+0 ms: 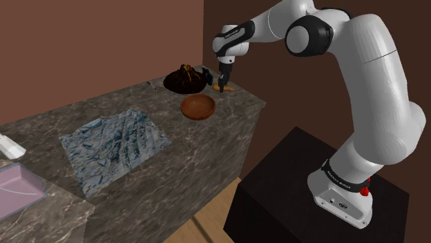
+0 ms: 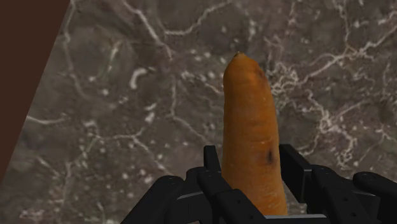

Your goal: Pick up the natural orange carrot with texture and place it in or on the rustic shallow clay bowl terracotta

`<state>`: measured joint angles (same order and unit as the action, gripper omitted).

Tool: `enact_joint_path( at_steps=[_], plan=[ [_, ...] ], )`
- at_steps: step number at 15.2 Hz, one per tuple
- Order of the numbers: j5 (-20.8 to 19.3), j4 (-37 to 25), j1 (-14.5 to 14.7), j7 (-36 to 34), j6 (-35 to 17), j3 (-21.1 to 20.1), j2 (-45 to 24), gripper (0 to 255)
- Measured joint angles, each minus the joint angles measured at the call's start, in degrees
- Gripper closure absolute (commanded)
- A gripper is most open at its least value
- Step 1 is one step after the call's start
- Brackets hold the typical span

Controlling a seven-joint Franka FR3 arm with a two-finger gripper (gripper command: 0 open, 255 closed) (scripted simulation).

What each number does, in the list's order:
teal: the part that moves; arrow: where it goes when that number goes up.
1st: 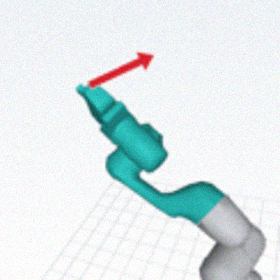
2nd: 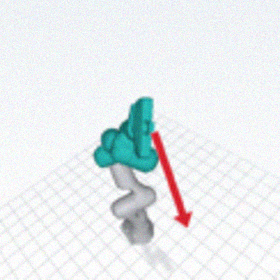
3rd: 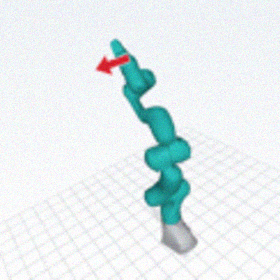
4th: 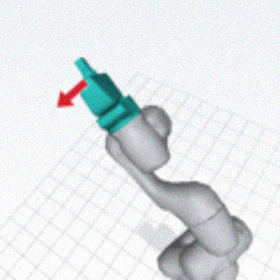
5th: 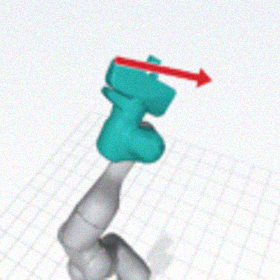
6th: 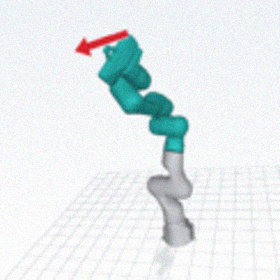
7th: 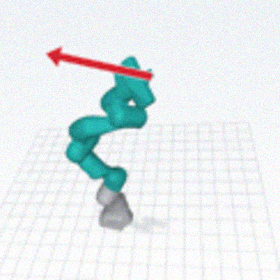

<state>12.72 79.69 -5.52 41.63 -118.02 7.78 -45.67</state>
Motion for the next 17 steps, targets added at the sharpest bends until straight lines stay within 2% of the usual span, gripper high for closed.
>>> enact_joint_path(
  at_steps=[17],
  plan=[
    [-1.01,-2.21,0.23,-1.16,7.81,0.65,5.67,255]
  ],
)
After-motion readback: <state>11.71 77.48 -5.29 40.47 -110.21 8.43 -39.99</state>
